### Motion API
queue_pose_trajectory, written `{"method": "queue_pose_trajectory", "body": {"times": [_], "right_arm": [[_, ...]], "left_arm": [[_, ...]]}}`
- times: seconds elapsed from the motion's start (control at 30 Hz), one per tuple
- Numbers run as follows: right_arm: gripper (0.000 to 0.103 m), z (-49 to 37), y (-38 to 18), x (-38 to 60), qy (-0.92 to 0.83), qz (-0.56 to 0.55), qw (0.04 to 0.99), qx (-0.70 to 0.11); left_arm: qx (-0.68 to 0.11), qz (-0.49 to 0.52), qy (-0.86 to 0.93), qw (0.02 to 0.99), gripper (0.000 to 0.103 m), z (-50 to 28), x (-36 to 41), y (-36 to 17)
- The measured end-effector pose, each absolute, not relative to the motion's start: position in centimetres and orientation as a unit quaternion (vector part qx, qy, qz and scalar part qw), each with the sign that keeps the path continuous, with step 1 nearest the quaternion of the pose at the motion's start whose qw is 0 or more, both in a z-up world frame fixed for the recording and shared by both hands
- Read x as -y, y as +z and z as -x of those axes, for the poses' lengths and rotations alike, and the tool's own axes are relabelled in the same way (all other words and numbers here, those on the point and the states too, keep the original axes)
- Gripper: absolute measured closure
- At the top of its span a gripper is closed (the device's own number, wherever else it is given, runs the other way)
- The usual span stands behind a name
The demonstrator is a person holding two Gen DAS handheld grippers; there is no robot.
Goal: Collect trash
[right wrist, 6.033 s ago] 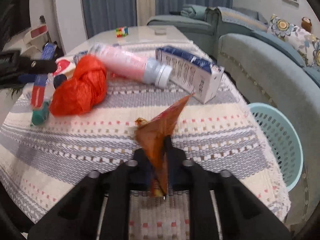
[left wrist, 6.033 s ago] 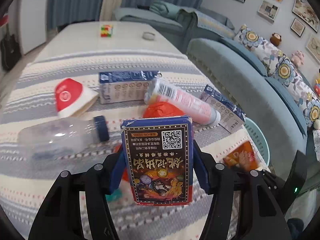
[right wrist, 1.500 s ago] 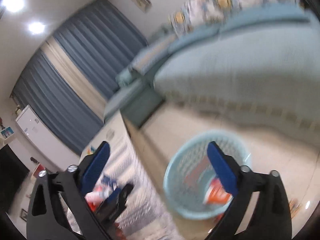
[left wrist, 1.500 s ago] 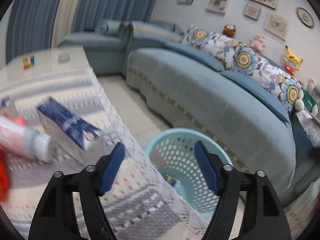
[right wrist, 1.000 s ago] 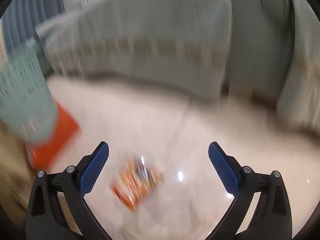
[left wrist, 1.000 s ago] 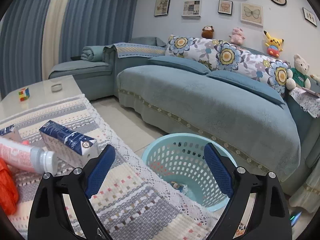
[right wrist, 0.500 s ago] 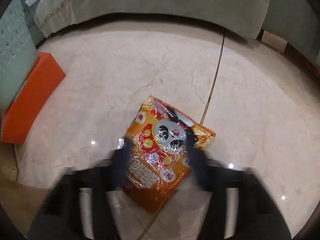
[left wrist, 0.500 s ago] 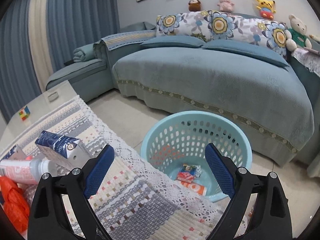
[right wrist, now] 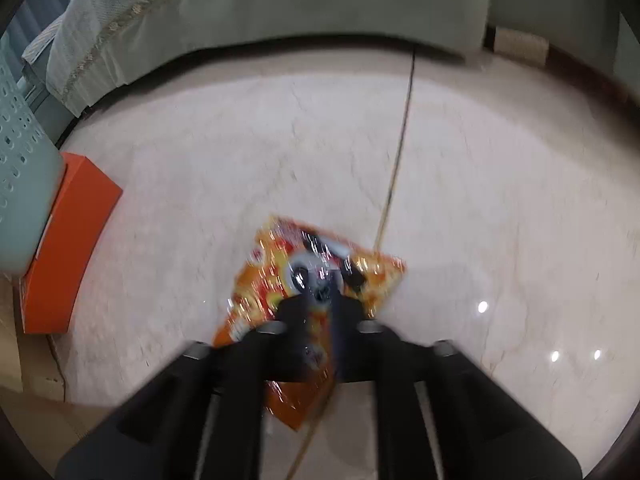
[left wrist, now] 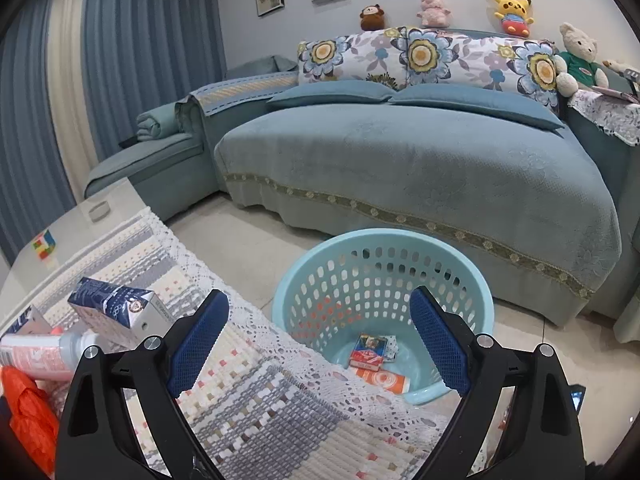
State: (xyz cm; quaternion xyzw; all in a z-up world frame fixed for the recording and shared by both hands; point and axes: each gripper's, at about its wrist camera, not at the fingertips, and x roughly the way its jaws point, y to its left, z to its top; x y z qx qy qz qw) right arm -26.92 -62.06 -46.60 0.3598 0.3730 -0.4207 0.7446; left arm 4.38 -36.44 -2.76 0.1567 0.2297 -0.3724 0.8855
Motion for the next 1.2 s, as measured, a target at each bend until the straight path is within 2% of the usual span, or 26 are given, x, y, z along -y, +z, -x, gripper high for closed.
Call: {"method": "queue_pose_trajectory", "body": {"times": [0.07,0.2,0.43,0.57,0.63,0.67,0.7,0.77,0.83,1.2], "right_arm": [[0.014,26.4,-46.5,60.9,-0.411,-0.33,0.76,-0.38],[0.009,24.9,-46.8,60.0,-0.421,-0.313,0.754,-0.395],[0.007,23.4,-48.1,59.3,-0.489,-0.285,0.713,-0.413],[0.008,24.0,-47.9,59.9,-0.522,-0.313,0.687,-0.396],[0.016,24.1,-47.6,60.0,-0.528,-0.314,0.685,-0.391],[0.041,24.2,-47.4,60.1,-0.528,-0.311,0.689,-0.386],[0.079,24.3,-47.1,60.2,-0.529,-0.307,0.692,-0.382],[0.096,24.5,-46.9,60.9,-0.512,-0.332,0.699,-0.372],[0.103,24.5,-46.9,61.1,-0.501,-0.338,0.703,-0.374],[0.103,29.9,-44.6,59.3,-0.495,-0.371,0.717,-0.321]], "left_arm": [[-0.226,-0.155,-0.374,0.886,0.014,-4.2,36.3,-2.6],[-0.216,-0.149,-0.378,0.888,0.014,-3.9,36.0,-2.4],[-0.209,-0.147,-0.389,0.885,0.014,-3.6,36.0,-2.3],[-0.212,-0.135,-0.394,0.884,0.014,-3.9,35.6,-2.2],[-0.215,-0.126,-0.396,0.884,0.014,-4.2,35.4,-2.2],[-0.216,-0.123,-0.396,0.884,0.014,-4.3,35.3,-2.2],[-0.218,-0.119,-0.396,0.884,0.014,-4.4,35.2,-2.2],[-0.221,-0.112,-0.397,0.884,0.014,-4.7,35.0,-2.2],[-0.222,-0.107,-0.398,0.884,0.014,-4.8,34.8,-2.2],[-0.195,-0.117,-0.401,0.888,0.014,-3.7,34.7,-1.9]]}}
